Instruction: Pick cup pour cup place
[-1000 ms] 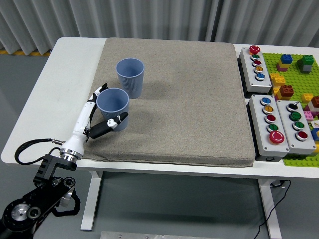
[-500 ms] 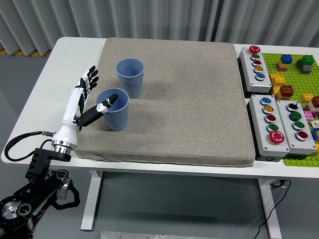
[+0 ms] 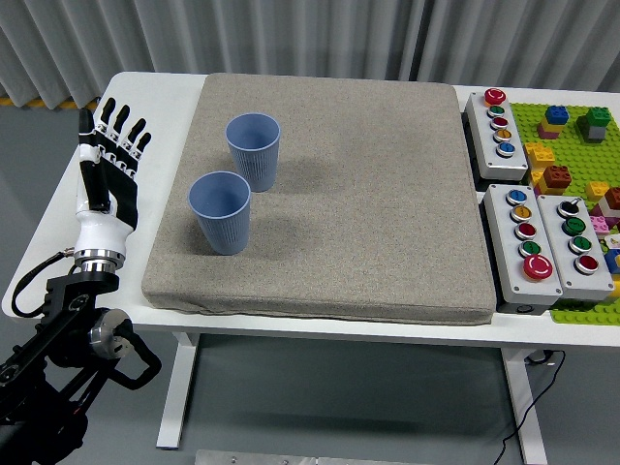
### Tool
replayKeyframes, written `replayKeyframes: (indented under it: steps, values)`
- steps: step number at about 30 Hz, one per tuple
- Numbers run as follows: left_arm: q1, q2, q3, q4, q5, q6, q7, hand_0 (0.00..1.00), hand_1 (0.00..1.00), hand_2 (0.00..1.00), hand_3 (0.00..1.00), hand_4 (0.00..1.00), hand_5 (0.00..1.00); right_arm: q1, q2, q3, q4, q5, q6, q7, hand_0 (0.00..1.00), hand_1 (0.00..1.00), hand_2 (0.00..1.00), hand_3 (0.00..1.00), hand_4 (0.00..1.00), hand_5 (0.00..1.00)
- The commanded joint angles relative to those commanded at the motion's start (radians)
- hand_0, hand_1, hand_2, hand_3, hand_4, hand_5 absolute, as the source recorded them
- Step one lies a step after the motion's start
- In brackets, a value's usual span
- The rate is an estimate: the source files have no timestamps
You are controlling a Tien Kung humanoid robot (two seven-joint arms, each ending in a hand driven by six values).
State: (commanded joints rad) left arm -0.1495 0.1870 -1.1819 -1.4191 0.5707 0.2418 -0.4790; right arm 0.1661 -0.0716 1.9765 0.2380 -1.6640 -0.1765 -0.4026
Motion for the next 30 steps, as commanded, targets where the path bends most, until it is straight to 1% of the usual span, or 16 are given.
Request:
replayKeyframes:
  steps: [1, 10, 17, 26, 30]
  values:
    - [0.0, -0.001, 0.0, 0.001, -0.011, 0.0, 0.0, 0.877, 0.885, 0.965, 0.993, 0.827, 0.998, 0.0, 0.0, 0.0, 0.0, -0.001, 0.0, 0.0, 0.644, 0.601, 0.508, 0.578, 0.002, 0.002]
    - [0.0, -0.003, 0.0, -0.006, 0.019, 0.016, -0.001, 0.877, 0.888, 0.964, 0.983, 0.809, 0.998, 0.0, 0.0, 0.002, 0.0, -0.001, -0.001, 0.0, 0.644, 0.601, 0.508, 0.577, 0.002, 0.002]
    - [-0.001, -0.003, 0.001, -0.005, 0.032, 0.017, 0.006, 0.878, 0.888, 0.964, 0.983, 0.808, 0.998, 0.001, 0.0, 0.001, 0.0, 0.004, -0.002, 0.001, 0.644, 0.601, 0.508, 0.577, 0.002, 0.002]
    - [0.002, -0.001, -0.002, -0.021, 0.083, 0.038, 0.018, 0.877, 0.888, 0.965, 0.983, 0.809, 0.998, 0.001, 0.0, 0.003, 0.0, 0.0, -0.002, 0.001, 0.644, 0.601, 0.508, 0.577, 0.002, 0.002]
    - [0.003, -0.001, -0.002, -0.023, 0.089, 0.039, 0.02, 0.877, 0.888, 0.965, 0.983, 0.809, 0.998, -0.001, 0.0, 0.004, 0.001, -0.002, -0.001, 0.0, 0.644, 0.601, 0.508, 0.577, 0.002, 0.002]
